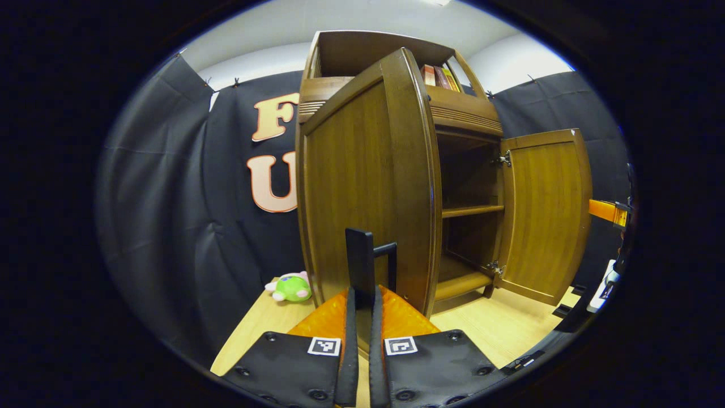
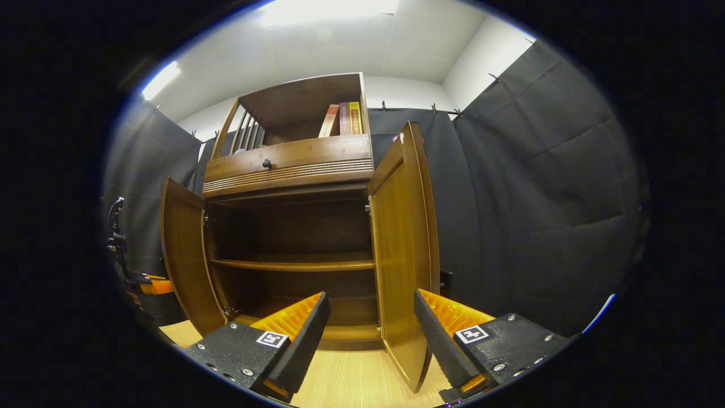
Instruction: Open the right door of the double-door shoe cabinet with the right hand, and open the left door with the left hand.
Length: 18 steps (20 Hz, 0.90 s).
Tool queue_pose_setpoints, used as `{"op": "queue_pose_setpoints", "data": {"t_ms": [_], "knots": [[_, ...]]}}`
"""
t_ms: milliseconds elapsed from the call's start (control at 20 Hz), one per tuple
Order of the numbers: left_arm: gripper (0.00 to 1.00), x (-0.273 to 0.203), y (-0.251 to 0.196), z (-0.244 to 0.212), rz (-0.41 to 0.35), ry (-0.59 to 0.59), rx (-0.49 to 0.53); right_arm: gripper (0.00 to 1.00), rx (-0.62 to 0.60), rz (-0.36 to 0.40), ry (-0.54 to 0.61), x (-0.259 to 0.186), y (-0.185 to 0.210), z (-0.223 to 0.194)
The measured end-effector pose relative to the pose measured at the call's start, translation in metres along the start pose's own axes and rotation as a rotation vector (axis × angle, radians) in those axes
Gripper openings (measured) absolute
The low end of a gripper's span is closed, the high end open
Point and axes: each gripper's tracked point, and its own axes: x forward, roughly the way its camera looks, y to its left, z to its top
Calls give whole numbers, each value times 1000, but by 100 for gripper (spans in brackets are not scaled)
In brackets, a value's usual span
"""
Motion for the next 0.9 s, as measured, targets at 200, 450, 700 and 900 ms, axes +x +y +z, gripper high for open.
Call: {"op": "queue_pose_setpoints", "data": {"t_ms": [200,450,700,900], "knots": [[14,-8,14,0,14,1,-17,92,12,26,4,-1,12,-4],[14,-19,28,1,22,-5,-20,92,5,42,5,-2,20,-2],[7,-27,50,0,61,-13,-4,92,11,43,4,-2,22,-3],[7,-31,64,-1,63,-16,-10,92,14,53,13,0,28,-9]]}}
